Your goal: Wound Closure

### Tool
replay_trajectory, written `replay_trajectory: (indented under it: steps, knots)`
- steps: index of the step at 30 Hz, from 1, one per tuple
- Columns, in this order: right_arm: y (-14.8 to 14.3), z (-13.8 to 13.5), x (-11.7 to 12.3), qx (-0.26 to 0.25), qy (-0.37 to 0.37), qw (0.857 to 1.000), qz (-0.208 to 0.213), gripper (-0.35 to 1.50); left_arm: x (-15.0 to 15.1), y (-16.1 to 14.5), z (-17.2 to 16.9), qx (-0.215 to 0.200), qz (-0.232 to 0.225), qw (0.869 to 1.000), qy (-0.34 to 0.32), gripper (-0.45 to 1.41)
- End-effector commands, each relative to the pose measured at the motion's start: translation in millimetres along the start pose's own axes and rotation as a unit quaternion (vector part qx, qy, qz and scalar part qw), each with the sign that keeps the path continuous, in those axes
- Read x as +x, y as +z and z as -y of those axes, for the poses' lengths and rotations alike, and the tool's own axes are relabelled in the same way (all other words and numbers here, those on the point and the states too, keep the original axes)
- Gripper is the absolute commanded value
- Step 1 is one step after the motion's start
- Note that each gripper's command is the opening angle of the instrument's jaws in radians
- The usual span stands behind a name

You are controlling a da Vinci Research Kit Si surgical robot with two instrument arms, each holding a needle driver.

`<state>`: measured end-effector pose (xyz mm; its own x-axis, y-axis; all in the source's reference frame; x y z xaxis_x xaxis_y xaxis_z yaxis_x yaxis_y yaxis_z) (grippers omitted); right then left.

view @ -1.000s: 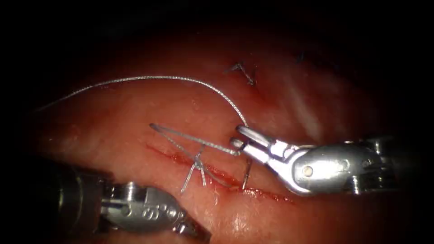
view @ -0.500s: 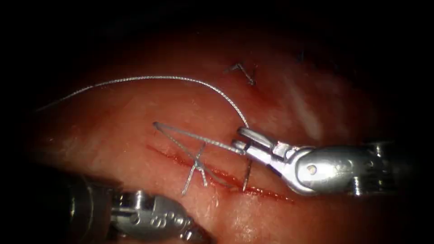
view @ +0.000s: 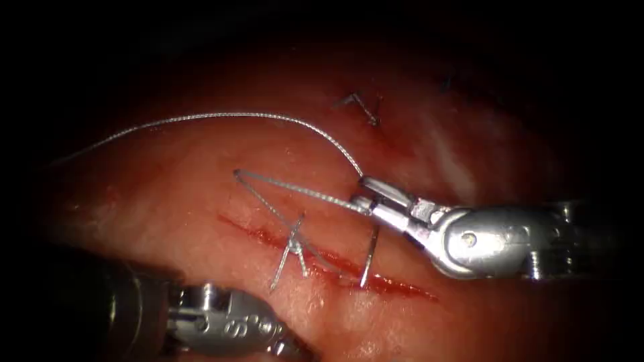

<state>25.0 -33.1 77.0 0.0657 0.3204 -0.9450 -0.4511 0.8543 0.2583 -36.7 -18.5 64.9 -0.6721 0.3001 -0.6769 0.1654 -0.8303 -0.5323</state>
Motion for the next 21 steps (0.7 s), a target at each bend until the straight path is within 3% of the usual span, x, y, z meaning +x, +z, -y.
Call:
replay_trajectory:
  steps: [1,13,21]
  knots:
    - [0.6,0.5,-0.4,-0.001,0.004,1.000,0.000,-0.35,-0.1,0.7,0.3,0.000,0.000,1.000,0.001,-0.45]
    - [0.7,0.3,-0.3,-0.003,0.078,0.997,0.003,-0.35,-0.1,0.7,0.6,0.000,-0.001,1.000,0.001,-0.45]
    - [0.6,0.7,-0.5,0.010,0.175,0.984,0.029,-0.35,-0.1,0.8,0.7,0.000,-0.001,1.000,0.001,-0.45]
